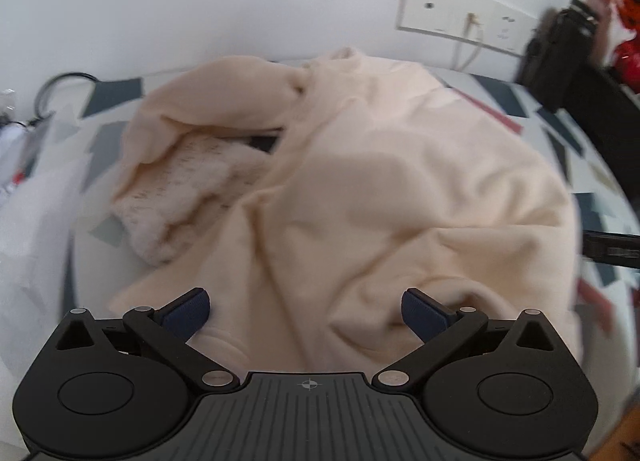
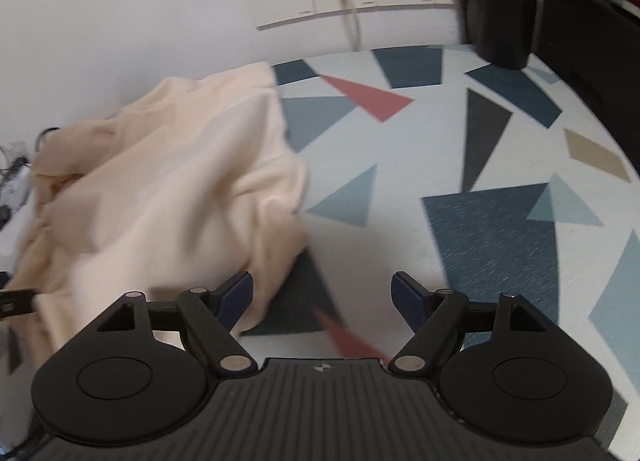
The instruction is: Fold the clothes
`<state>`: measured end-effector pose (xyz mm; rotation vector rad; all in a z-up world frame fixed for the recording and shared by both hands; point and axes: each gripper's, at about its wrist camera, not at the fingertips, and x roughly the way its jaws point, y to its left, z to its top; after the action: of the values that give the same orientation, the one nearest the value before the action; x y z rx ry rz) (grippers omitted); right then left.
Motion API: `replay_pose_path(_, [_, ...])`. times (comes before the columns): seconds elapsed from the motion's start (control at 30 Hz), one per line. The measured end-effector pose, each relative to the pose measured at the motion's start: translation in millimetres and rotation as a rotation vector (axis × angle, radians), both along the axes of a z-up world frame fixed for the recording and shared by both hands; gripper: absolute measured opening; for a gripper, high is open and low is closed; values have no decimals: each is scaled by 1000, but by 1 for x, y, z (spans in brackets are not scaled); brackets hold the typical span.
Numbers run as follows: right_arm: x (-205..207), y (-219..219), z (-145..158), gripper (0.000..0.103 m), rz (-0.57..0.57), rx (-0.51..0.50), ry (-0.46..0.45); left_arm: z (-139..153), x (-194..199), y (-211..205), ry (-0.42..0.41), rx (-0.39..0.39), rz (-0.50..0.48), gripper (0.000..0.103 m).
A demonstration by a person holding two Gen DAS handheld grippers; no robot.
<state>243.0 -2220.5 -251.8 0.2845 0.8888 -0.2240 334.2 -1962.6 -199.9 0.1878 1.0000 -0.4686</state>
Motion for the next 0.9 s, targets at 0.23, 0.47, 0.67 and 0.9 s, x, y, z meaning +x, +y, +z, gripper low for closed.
replay_pose_path(0.23, [13, -7, -8, 78, 13, 44, -66, -9, -15, -25, 1, 38, -102, 102])
replay_pose_path(0.47, [32, -1, -14, 41, 63, 80, -91, -26, -20, -18, 27, 110, -114, 102])
replay_pose_path(0.67, [20, -15, -11, 11, 10, 77, -79, -25, -29, -26, -30, 105, -167, 102])
replay_pose_path(0.9, [-24, -48, 13, 9, -191, 59, -164, -23, -40, -50, -130, 96, -300, 102])
